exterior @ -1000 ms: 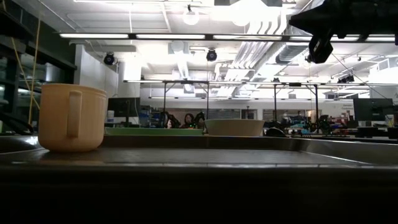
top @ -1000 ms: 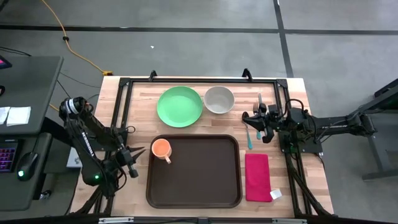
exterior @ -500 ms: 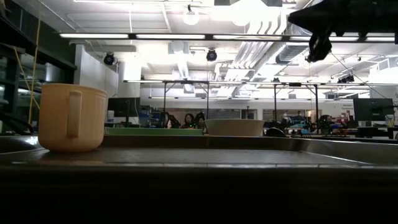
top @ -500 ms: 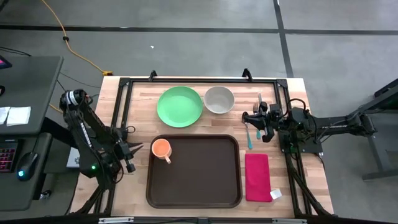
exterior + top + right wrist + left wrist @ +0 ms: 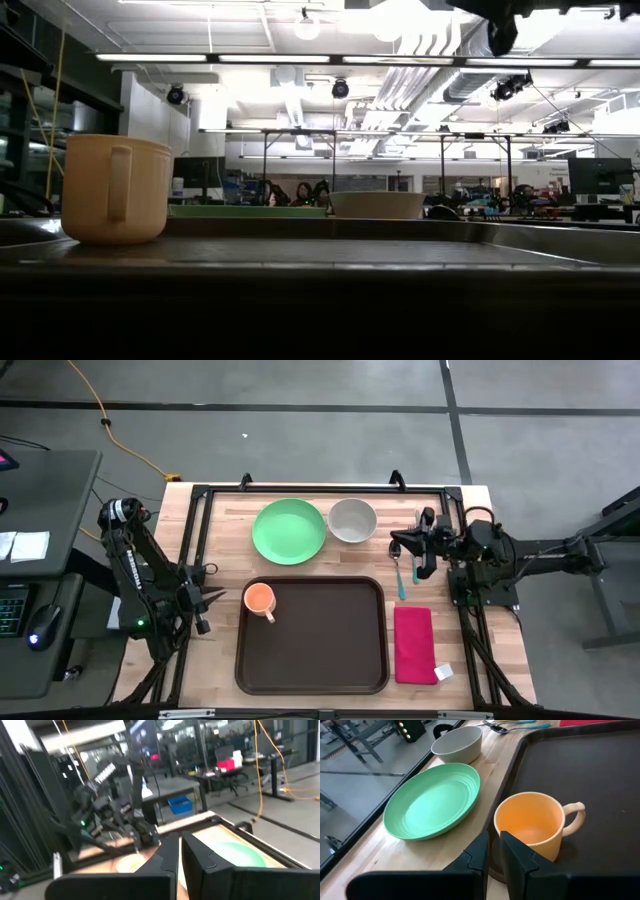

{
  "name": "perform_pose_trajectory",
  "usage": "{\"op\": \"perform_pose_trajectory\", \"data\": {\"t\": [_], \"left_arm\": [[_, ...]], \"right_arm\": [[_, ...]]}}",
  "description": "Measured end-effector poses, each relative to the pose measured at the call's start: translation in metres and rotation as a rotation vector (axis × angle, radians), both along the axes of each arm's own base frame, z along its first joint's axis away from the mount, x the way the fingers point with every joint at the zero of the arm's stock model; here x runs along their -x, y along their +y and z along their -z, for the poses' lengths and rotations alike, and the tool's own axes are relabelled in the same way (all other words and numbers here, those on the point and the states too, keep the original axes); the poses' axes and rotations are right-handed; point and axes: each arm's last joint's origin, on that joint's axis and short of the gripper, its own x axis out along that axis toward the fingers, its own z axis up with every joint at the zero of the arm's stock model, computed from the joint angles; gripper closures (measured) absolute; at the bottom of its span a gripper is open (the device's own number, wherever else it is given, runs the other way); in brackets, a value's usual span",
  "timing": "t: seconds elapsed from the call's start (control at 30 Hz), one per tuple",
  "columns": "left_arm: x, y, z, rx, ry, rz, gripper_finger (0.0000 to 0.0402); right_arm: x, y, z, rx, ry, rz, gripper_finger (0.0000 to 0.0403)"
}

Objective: Set up tray
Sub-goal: Put the green plate on the black serving tray to the bottom right of the orange mug

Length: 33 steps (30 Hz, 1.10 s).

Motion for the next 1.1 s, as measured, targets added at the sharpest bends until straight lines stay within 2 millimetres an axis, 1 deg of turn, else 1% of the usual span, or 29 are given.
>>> {"op": "perform_pose_trajectory", "data": {"t": [0.13, 0.33, 0.53, 0.7, 0.83, 1.1], "left_arm": [[0.000, 0.001, 0.000, -0.006, 0.002, -0.001, 0.0323], [0.001, 0.001, 0.000, -0.003, 0.020, -0.011, 0.0323], [0.001, 0.001, 0.000, -0.002, 0.022, -0.011, 0.0323], [0.001, 0.001, 0.000, -0.003, 0.023, -0.011, 0.0323], [0.001, 0.001, 0.000, -0.009, 0.024, -0.010, 0.0323], [0.001, 0.002, 0.000, -0.023, 0.037, -0.012, 0.0323]], "right_arm": [[-0.018, 0.000, -0.013, 0.023, 0.074, -0.014, 0.0402], [-0.053, 0.001, -0.034, 0.077, 0.124, -0.058, 0.0402], [-0.088, 0.000, -0.049, 0.109, 0.233, -0.076, 0.0402], [-0.114, 0.000, -0.062, 0.139, 0.281, -0.083, 0.0402], [-0.133, -0.001, -0.066, 0.164, 0.339, -0.091, 0.0402], [-0.169, -0.001, -0.057, 0.177, 0.475, -0.107, 0.0402]]}}
